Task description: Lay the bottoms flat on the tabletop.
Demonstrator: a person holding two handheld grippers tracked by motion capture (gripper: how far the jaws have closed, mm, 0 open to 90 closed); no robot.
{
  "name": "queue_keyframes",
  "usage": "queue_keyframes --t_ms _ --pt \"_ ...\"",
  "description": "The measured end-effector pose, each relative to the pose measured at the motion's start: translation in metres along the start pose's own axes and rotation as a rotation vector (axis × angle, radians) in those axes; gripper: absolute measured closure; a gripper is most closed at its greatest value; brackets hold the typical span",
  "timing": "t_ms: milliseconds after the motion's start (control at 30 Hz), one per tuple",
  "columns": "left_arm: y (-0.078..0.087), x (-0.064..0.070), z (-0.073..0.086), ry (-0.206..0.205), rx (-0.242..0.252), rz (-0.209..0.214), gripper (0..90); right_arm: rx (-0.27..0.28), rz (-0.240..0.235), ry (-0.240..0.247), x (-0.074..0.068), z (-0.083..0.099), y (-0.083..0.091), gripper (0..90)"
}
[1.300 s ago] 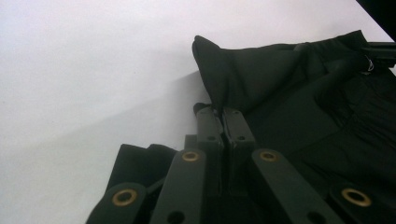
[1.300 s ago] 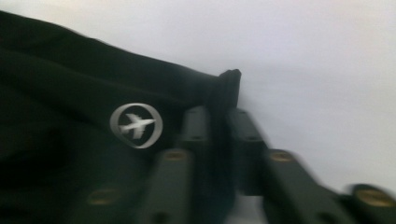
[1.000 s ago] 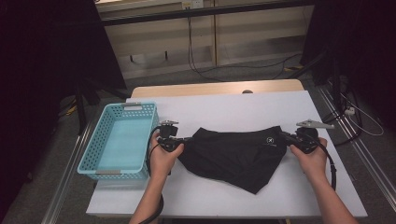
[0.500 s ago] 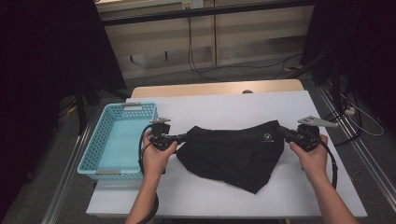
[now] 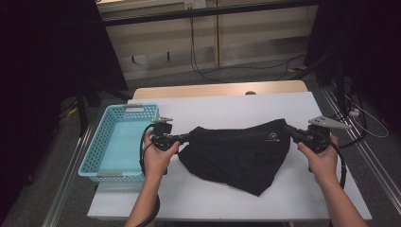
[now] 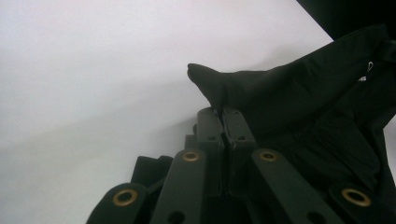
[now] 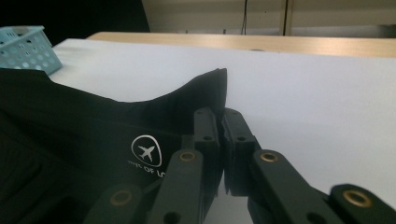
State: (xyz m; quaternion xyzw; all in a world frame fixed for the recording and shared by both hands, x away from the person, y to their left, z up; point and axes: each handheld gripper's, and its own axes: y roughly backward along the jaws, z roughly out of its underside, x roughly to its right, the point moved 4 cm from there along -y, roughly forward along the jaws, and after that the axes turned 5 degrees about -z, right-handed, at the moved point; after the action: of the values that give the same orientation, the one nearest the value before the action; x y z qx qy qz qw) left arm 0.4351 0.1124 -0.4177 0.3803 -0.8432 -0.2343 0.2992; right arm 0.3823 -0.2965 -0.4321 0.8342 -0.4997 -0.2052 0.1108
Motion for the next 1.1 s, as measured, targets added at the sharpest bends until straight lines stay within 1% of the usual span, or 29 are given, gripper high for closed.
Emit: queue_keyframes --t_ms 33,67,133,167,200,267,400,500,633,700,800,867,1000,1100 --pt "0.001 0.000 -0.001 0.001 0.001 0.000 87.3 0.000 0.000 0.000 0.000 0.000 0.000 85.8" --pt "0.002 0.001 -0.002 -0.005 0.004 0.000 87.3 0.010 -0.002 0.011 0.000 -0.004 0.002 85.8" --pt "0.005 0.002 -0.005 -0.012 0.005 0.004 87.2 0.012 -0.001 0.016 0.000 -0.006 0.002 85.8" --pt "0.008 0.003 -0.009 -0.017 0.010 0.003 87.3 0.017 -0.004 0.027 0.000 -0.011 0.004 85.8" --pt "0.008 0.003 -0.009 -0.017 0.010 0.003 87.3 0.017 -0.004 0.027 0.000 -0.011 0.004 85.8" --pt "0.015 0.005 -0.016 -0.034 0.018 -0.004 87.3 0.026 0.000 0.040 -0.001 -0.019 0.006 85.7" --pt "0.027 0.011 -0.031 -0.057 0.048 -0.015 87.3 0.051 0.003 0.065 -0.006 -0.034 0.010 85.6" --pt "0.029 0.012 -0.032 -0.055 0.051 -0.021 87.3 0.045 0.003 0.069 -0.008 -0.035 0.008 85.7" --pt "0.028 0.008 -0.028 -0.048 0.039 -0.027 87.3 0.037 -0.004 0.072 -0.009 -0.033 0.007 85.6" --pt "0.026 0.006 -0.026 -0.044 0.036 -0.034 87.3 0.023 -0.010 0.074 -0.011 -0.031 0.006 85.6" --pt "0.024 0.005 -0.024 -0.044 0.027 -0.032 87.3 0.012 -0.016 0.077 -0.011 -0.028 0.004 85.4" --pt "0.022 0.005 -0.023 -0.047 0.016 -0.032 87.2 0.011 -0.019 0.067 -0.010 -0.025 0.004 85.4" --pt "0.015 0.005 -0.025 -0.053 0.001 -0.037 87.3 -0.001 -0.014 0.075 -0.007 -0.024 0.002 85.4" --pt "0.010 0.002 -0.030 -0.052 -0.004 -0.039 87.3 -0.004 -0.008 0.077 -0.003 -0.024 -0.001 85.4"
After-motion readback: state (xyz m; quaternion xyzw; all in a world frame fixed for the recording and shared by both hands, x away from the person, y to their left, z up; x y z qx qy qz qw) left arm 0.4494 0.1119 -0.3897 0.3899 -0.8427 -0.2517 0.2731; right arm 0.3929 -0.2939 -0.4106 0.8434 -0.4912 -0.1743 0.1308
